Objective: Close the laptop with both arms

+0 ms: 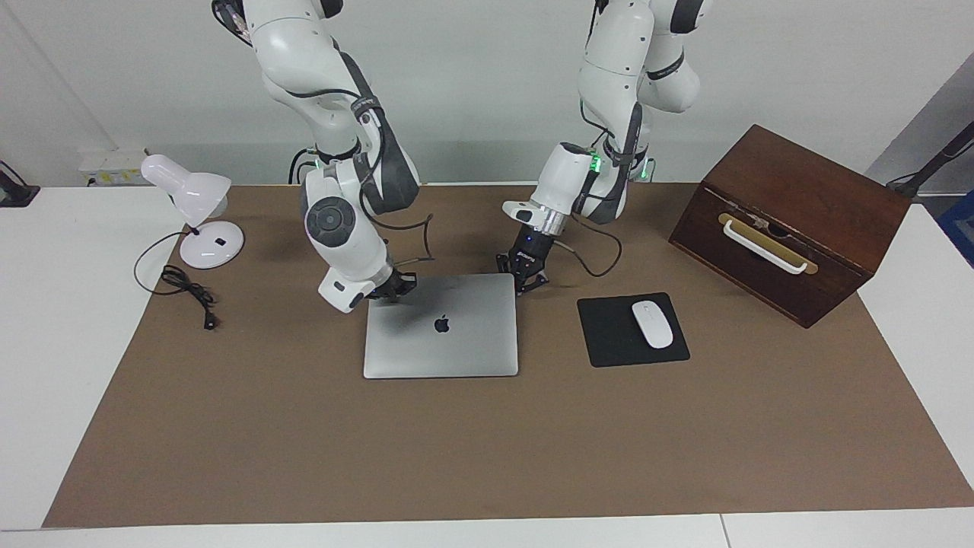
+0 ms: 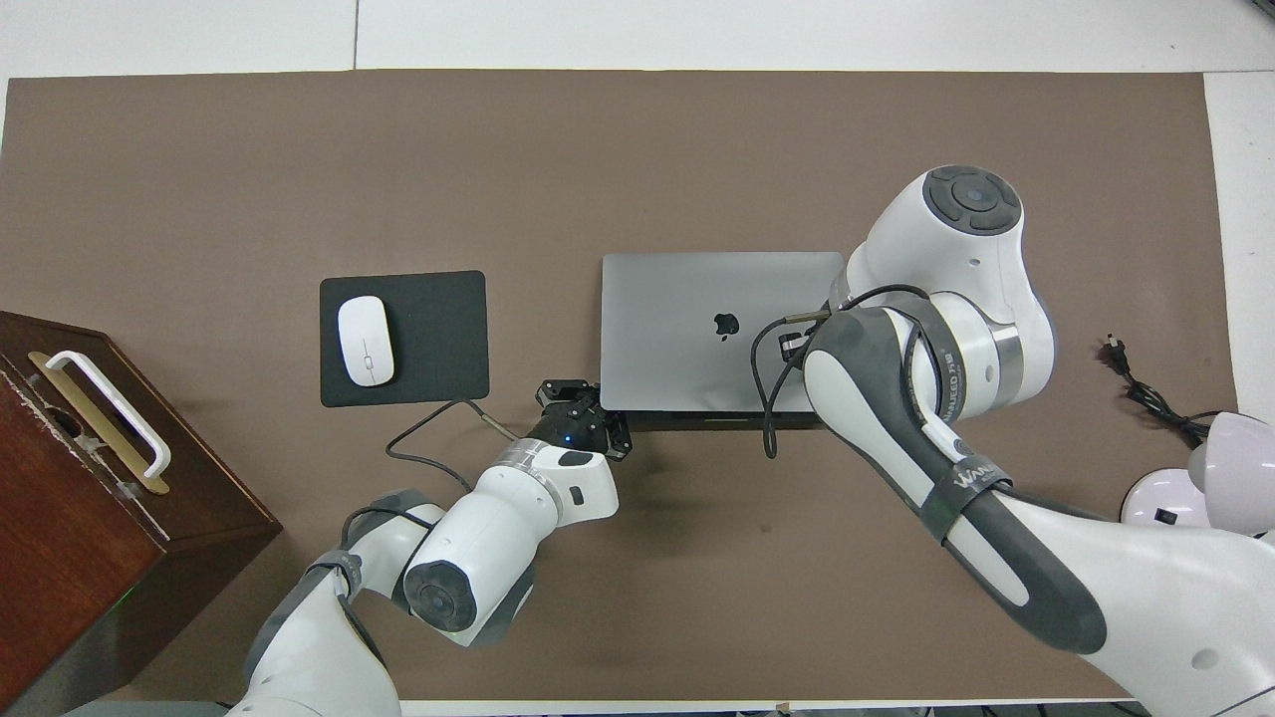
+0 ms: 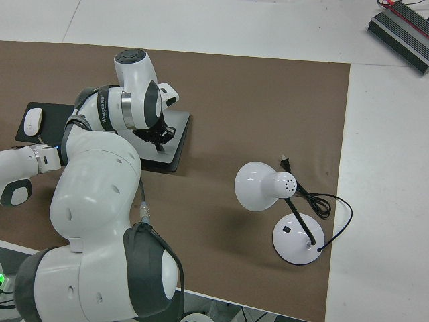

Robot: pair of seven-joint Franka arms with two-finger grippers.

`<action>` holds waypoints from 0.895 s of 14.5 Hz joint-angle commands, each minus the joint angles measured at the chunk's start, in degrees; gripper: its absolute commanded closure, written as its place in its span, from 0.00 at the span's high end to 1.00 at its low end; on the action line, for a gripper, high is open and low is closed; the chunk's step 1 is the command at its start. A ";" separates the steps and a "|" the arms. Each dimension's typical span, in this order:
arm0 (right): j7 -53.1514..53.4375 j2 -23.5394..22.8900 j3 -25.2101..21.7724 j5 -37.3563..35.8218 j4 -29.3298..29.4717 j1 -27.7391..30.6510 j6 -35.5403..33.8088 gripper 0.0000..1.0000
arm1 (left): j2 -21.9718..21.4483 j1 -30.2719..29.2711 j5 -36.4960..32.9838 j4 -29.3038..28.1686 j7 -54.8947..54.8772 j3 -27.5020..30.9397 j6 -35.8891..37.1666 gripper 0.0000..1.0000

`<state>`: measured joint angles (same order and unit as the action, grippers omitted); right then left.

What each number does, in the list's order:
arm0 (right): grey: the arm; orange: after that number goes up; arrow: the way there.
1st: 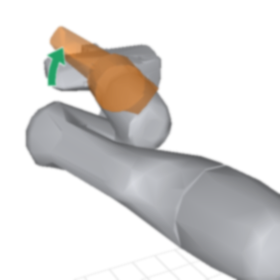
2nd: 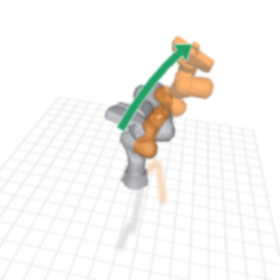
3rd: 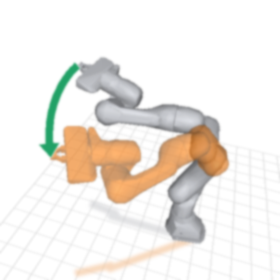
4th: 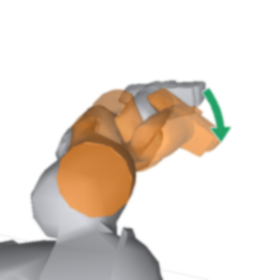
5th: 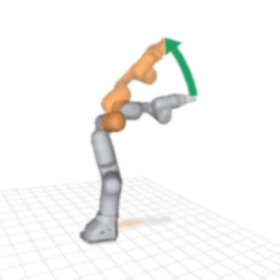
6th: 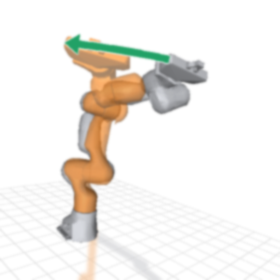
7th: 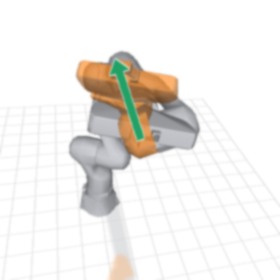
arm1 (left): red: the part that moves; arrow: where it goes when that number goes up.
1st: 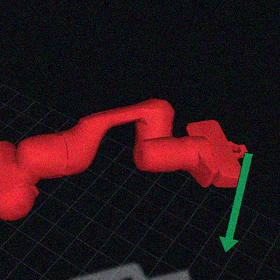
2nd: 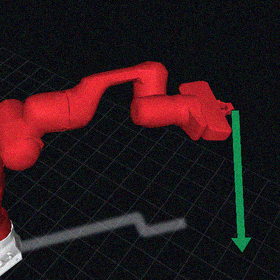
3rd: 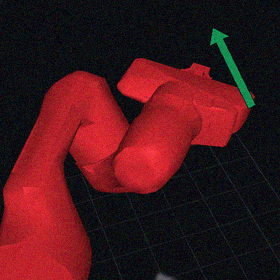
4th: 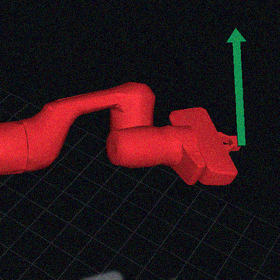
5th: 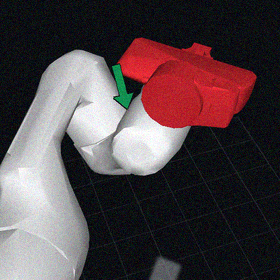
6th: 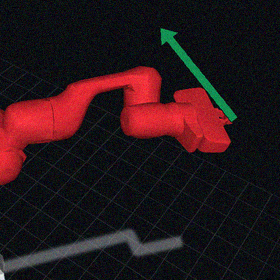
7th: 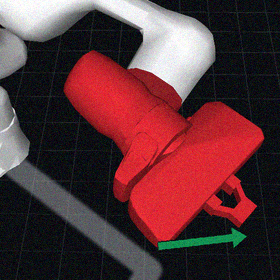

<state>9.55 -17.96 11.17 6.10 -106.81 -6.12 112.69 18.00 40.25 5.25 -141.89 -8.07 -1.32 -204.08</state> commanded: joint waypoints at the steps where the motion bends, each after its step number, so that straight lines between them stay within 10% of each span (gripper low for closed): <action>1: 0.82 1.09 0.43 1.29 -1.65 0.76 0.69 0.00 | 3.53 0.27 -0.06 -5.24 -1.07 0.71 3.42 0.00; 13: 0.91 0.91 0.43 1.29 -0.68 0.67 0.16 0.00 | -1.38 -1.05 -0.07 -5.32 0.33 0.53 6.14 0.00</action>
<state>9.56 -17.87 11.17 6.10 -106.80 -6.12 112.69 17.11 40.03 5.25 -142.60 -7.80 -1.27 -203.27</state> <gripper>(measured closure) 0.991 0.991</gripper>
